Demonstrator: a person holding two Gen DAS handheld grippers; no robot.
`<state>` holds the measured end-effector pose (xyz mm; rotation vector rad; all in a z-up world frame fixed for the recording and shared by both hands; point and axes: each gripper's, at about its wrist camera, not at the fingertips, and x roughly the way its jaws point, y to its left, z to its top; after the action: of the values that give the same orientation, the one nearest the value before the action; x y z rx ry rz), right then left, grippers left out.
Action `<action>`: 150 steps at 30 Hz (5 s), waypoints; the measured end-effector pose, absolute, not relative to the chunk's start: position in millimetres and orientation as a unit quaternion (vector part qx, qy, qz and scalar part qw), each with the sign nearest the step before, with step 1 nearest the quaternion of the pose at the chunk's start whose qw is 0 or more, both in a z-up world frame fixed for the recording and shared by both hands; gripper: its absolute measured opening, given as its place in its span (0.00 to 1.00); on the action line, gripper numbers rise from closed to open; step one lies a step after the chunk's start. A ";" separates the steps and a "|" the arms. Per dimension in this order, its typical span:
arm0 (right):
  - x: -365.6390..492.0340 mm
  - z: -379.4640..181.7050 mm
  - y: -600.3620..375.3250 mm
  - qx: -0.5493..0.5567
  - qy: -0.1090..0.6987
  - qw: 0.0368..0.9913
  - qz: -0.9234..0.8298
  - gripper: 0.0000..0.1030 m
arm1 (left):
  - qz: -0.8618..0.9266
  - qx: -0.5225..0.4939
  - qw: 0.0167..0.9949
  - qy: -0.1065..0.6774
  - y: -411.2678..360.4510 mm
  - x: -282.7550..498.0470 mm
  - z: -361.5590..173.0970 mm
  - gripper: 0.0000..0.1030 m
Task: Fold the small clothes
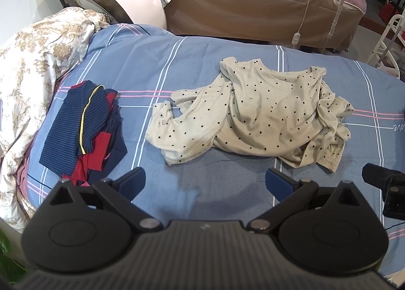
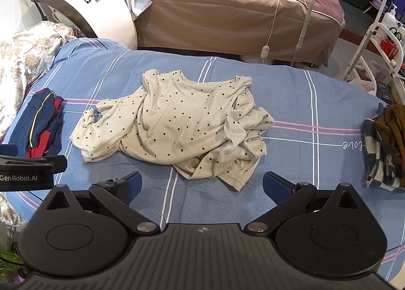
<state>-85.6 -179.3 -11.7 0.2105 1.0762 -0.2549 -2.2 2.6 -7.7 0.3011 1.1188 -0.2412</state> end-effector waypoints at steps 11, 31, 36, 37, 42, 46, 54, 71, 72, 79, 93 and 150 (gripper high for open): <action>-87.4 -12.6 -178.8 0.100 0.510 0.845 -0.121 1.00 | -0.113 0.142 0.830 0.528 2.8 -2.2 -8.2 1.00; -91.7 -26.2 -196.2 0.123 0.505 0.848 -0.105 1.00 | -0.106 0.138 0.814 0.554 7.0 -9.5 -31.1 1.00; -103.7 -40.8 -215.5 0.136 0.463 0.869 -0.105 1.00 | -0.108 0.080 0.802 0.582 32.5 -11.7 -57.4 1.00; -104.4 -49.6 -218.5 0.140 0.465 0.869 -0.097 1.00 | -0.104 0.071 0.802 0.583 38.5 -13.4 -65.8 1.00; -108.6 -103.1 -230.0 0.181 0.478 0.857 -0.068 1.00 | -0.071 0.104 0.814 0.567 55.3 -18.5 -101.5 1.00; -101.7 -123.6 -239.9 0.207 0.456 0.862 -0.077 1.00 | -0.069 0.184 0.825 0.529 45.7 -2.0 -127.9 0.99; -60.9 -153.4 -244.7 0.206 0.446 0.860 -0.135 1.00 | -0.105 0.289 0.836 0.454 11.2 63.1 -189.9 0.80; -23.5 -181.1 -263.2 0.170 0.468 0.850 -0.170 0.01 | -0.125 0.292 0.841 0.437 11.4 178.2 -207.8 0.06; -18.9 -170.2 -273.7 0.152 0.458 0.858 -0.177 0.01 | -0.114 0.282 0.853 0.423 14.4 198.0 -193.8 0.06; 23.2 -125.4 -363.6 0.044 0.407 0.869 -0.279 0.00 | -0.065 0.256 0.882 0.389 18.7 294.5 -141.0 0.10; -62.4 -173.9 -277.7 0.200 0.492 0.825 -0.193 0.92 | -0.118 0.219 0.859 0.447 28.1 148.8 -178.5 0.99; -84.7 -211.7 -285.6 0.403 0.486 0.743 -0.223 1.00 | -0.259 0.260 0.816 0.447 15.1 90.7 -224.2 0.88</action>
<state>-84.7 -285.6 -211.7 0.8842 1.0640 -0.4893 90.7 15.1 -224.2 0.5545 0.9543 -0.5519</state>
